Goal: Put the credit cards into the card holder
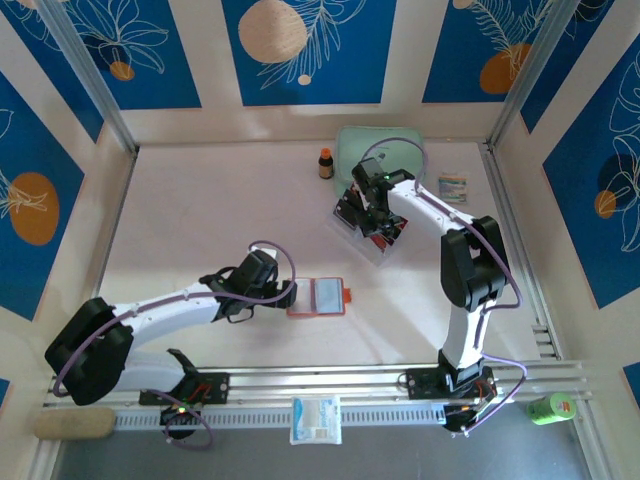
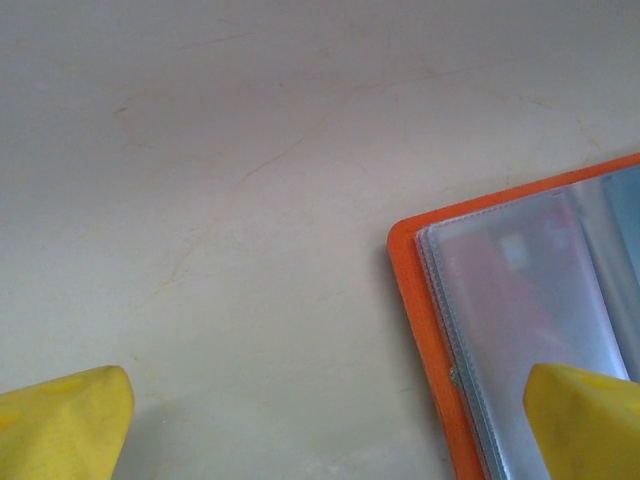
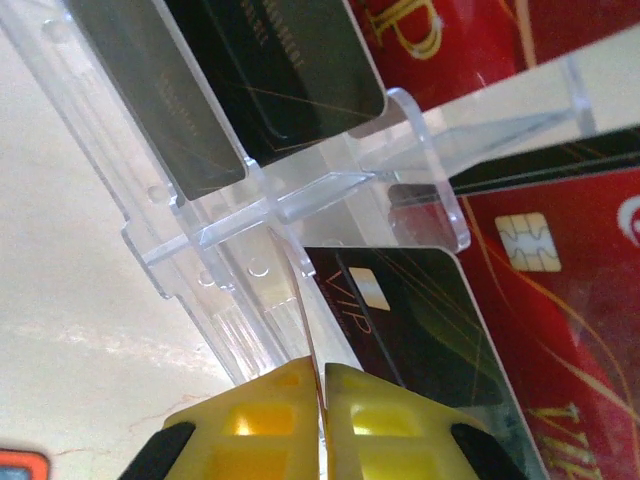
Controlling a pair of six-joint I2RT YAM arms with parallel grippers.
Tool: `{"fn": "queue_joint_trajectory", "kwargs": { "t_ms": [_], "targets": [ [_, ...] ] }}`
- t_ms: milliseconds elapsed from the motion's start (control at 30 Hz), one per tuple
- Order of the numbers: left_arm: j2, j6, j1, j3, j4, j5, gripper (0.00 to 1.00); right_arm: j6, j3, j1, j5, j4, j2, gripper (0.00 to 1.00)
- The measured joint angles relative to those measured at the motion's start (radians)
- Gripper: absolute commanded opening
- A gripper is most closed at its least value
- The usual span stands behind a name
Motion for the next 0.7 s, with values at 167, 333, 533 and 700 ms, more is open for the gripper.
{"fn": "queue_joint_trajectory", "kwargs": {
  "t_ms": [167, 333, 533, 700],
  "targets": [
    [0.000, 0.000, 0.000, 0.000, -0.002, 0.000, 1.00, -0.025, -0.009, 0.003, -0.034, 0.012, -0.009, 0.02],
    [0.000, 0.003, 0.000, 0.002, -0.011, 0.000, 1.00, -0.042, -0.009, 0.013, -0.038, 0.012, -0.032, 0.00],
    [0.000, 0.004, 0.000, 0.019, -0.034, -0.008, 1.00, -0.045, 0.000, 0.033, -0.043, -0.007, -0.114, 0.00],
    [0.000, 0.015, 0.000, 0.041, -0.053, -0.011, 1.00, 0.007, -0.002, 0.053, -0.113, -0.001, -0.214, 0.00]
  ]
}}
